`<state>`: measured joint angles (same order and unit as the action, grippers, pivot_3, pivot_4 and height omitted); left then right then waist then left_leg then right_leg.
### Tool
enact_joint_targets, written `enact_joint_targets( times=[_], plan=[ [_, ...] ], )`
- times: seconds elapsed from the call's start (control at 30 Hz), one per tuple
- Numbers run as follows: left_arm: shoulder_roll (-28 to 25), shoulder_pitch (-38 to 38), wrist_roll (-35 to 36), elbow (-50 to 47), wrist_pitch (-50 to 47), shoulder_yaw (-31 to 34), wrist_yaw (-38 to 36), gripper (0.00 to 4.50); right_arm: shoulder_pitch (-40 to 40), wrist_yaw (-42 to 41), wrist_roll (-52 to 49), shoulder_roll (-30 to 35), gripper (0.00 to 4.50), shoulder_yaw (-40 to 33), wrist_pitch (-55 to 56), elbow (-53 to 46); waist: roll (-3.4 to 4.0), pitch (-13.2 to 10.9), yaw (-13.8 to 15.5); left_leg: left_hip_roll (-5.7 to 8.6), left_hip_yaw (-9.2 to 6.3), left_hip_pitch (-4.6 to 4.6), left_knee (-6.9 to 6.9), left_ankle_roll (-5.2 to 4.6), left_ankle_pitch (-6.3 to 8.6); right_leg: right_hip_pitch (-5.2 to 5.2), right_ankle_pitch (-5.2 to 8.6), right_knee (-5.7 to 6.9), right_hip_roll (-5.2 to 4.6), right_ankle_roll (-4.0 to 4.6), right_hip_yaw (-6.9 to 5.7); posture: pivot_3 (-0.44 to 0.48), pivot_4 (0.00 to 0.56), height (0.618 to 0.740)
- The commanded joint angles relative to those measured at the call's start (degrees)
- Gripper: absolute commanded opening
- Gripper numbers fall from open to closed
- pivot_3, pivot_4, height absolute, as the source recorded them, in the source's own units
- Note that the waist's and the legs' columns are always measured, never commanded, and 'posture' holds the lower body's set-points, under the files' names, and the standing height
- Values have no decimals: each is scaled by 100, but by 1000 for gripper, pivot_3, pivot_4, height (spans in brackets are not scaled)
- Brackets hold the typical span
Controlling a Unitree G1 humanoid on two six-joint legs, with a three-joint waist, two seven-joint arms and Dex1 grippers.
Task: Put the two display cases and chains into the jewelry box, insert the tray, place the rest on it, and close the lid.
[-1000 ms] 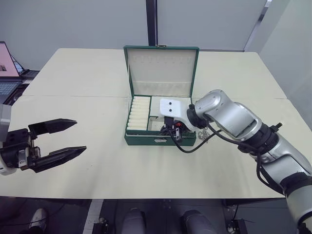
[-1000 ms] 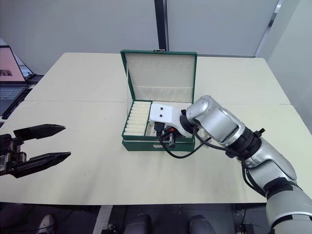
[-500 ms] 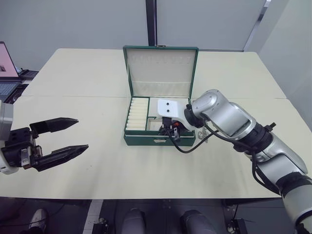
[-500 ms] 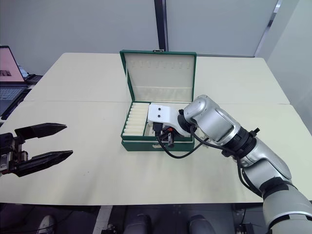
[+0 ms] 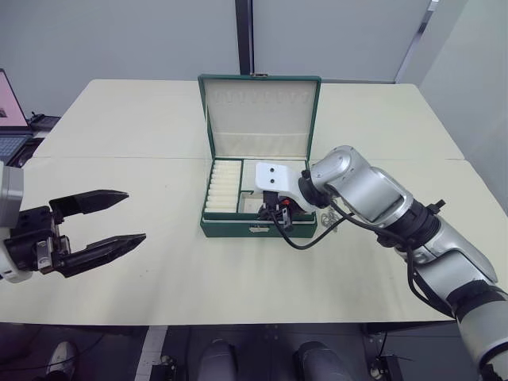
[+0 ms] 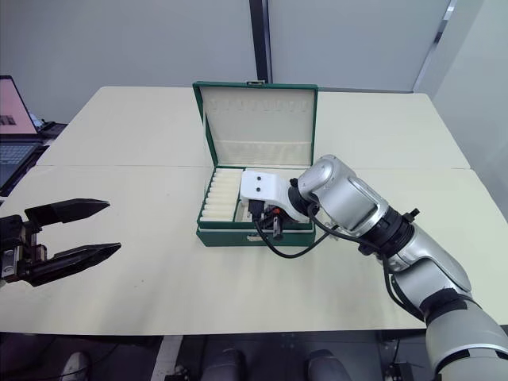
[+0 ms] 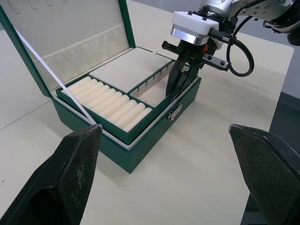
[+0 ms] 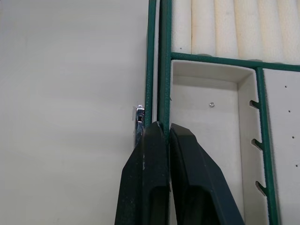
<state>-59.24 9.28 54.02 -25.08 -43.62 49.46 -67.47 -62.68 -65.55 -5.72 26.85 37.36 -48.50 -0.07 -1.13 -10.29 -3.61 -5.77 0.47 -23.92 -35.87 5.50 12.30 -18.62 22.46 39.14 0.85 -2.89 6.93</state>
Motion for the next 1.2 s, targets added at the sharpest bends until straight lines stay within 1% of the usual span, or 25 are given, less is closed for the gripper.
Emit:
enact_joint_targets(
  times=[0.03, 0.1, 0.3, 0.43, 0.53, 0.6, 0.7, 0.87, 0.9, 1.07, 1.2],
  plan=[
    [-5, -64, 104, -96, 34, 34, 34, 4500, -101, -64, -11, -18, 21, -197, 66, -105, 0, 0, 0, 0, 0, 0, 0, 0, 0, 0, 0, 0, 0, 0, 0, 0, 150, 740],
    [-5, -60, 107, -99, 39, 28, 40, 4500, -100, -68, -10, -24, 593, -211, 50, -105, 0, 0, 0, 0, 0, 0, 0, 0, 0, 0, 0, 0, 0, 0, 0, 0, 150, 740],
    [-18, -95, 82, -80, 65, -22, 41, 4500, -227, -7, -64, -160, 2064, -444, 43, -30, 0, 0, 1, 0, 0, 0, 1, 0, 0, 0, 0, 0, 0, 0, 0, 0, 150, 740],
    [-31, -165, 101, -53, 59, -45, 43, 4500, -339, 170, -131, -283, 3153, -835, -30, 133, 0, 0, 1, 0, 0, 0, 1, 0, 0, -1, 0, 0, 0, 0, 0, 0, 150, 740],
    [-31, -207, 115, -26, 62, -52, 35, 4500, -206, 623, -199, -412, 2688, -1449, 118, 488, -2, 1, 0, 1, 1, 0, 1, 1, 0, 0, 0, -1, 0, 0, 0, 0, 150, 740],
    [-35, -236, 114, -5, 70, -75, 26, 4500, -79, 827, -204, -456, 2156, -1666, 278, 656, -3, 1, 2, 1, 2, 0, 1, 1, 0, 1, 0, -1, -1, 0, 1, 0, 150, 740],
    [-48, -332, 106, 31, 80, -158, 30, 4500, 126, 1030, -182, -499, 1352, -1823, 479, 885, -5, 3, 7, 2, 1, 0, 2, 1, 0, 2, 0, -4, -1, 0, 0, 0, 150, 740],
    [-81, -521, 84, 92, 91, -311, 38, 4500, 416, 1188, -169, -589, 102, -1824, 759, 1009, -4, 1, 1, 2, 3, -1, 4, 1, 0, 0, 0, -3, 0, 0, 3, 0, 150, 740],
    [-89, -549, 88, 98, 82, -323, 38, 4500, 459, 1199, -187, -615, 48, -1832, 784, 1012, -4, 1, 1, 2, 3, -2, 4, 1, 0, 0, 0, -3, 1, 0, 2, 0, 150, 740],
    [-104, -557, 81, 108, 35, -314, -9, 4500, 574, 1284, -183, -711, 48, -1806, 895, 1050, -4, 1, -13, 1, 6, -1, 6, 3, -1, 23, 0, -3, 1, 0, 5, 0, 150, 740],
    [-112, -605, 101, 106, 16, -366, 16, 4500, 630, 1364, -106, -830, 48, -1753, 1144, 1239, -4, 1, -13, 1, 5, 0, 6, 2, -1, 22, 0, -4, 1, 0, 4, 0, 150, 740]
  ],
)
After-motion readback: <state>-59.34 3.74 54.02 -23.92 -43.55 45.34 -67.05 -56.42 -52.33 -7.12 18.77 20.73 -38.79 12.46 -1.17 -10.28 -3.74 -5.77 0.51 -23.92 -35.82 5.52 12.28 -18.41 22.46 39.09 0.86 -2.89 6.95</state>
